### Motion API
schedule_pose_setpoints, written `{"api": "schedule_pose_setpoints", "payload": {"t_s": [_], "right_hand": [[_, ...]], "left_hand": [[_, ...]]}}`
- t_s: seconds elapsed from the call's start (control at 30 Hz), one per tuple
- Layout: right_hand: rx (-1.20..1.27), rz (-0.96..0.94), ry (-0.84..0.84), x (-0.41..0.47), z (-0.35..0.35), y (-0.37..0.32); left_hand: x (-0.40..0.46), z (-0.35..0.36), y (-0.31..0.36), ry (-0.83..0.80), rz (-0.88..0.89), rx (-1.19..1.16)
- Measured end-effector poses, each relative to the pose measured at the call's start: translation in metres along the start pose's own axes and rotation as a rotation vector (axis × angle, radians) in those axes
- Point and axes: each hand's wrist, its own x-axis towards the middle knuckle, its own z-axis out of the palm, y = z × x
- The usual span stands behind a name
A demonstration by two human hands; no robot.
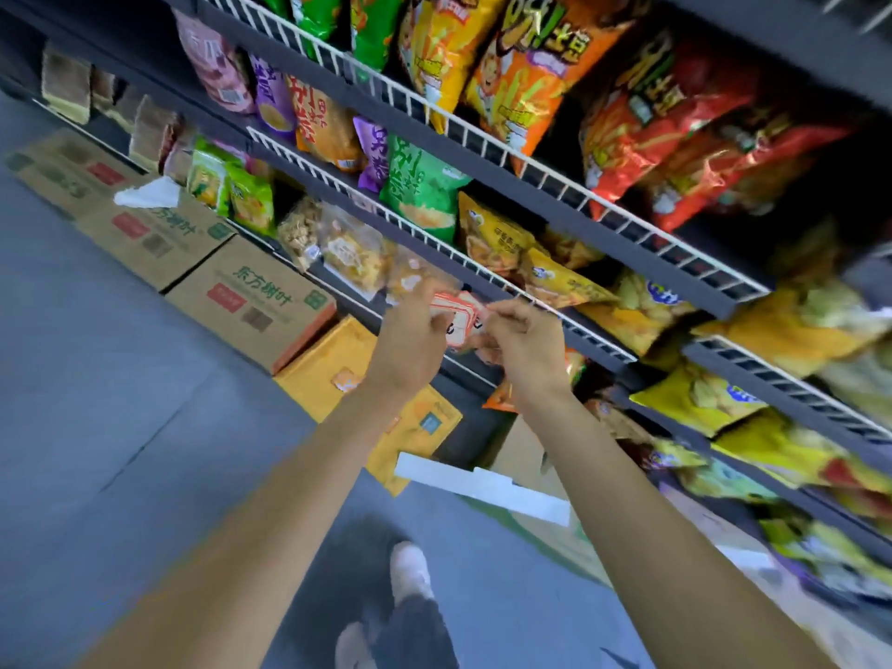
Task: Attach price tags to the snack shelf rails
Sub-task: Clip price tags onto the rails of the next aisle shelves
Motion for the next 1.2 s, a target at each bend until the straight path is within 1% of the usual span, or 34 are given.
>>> {"api": "schedule_pose_setpoints", "payload": {"t_s": [0.17, 0.33, 0.43, 0.57, 0.67, 0.77, 0.9, 1.03, 1.2], "right_hand": [[0.041, 0.065, 0.086, -0.034, -0.072, 0.03], [0.081, 0.058, 0.11, -0.051, -0.16, 0.058], [0.045, 0.052, 0.108, -0.059, -0.226, 0.086], [-0.001, 0.045, 0.097, -0.067, -0.329, 0.129], [-0.055, 0.046, 0.113, -0.071, -0.399, 0.159], [-0.067, 0.072, 0.124, -0.079, -0.453, 0.185], [-0.022, 0.12, 0.164, -0.091, -0.497, 0.216], [0.008, 0.133, 0.179, -0.103, -0.519, 0.24], [0.054, 0.116, 0.169, -0.119, -0.528, 0.246]], "left_hand": [[-0.04, 0.064, 0.03, -0.081, 0.001, 0.048], [-0.066, 0.145, 0.062, -0.135, 0.03, 0.119], [-0.085, 0.207, 0.078, -0.173, 0.035, 0.145], [-0.117, 0.307, 0.103, -0.199, 0.027, 0.111], [-0.145, 0.38, 0.121, -0.186, -0.004, 0.031], [-0.172, 0.434, 0.138, -0.175, 0.002, 0.036], [-0.198, 0.48, 0.152, -0.183, 0.003, 0.076], [-0.217, 0.502, 0.157, -0.191, 0.009, 0.163], [-0.24, 0.5, 0.172, -0.155, 0.143, 0.255]]}}
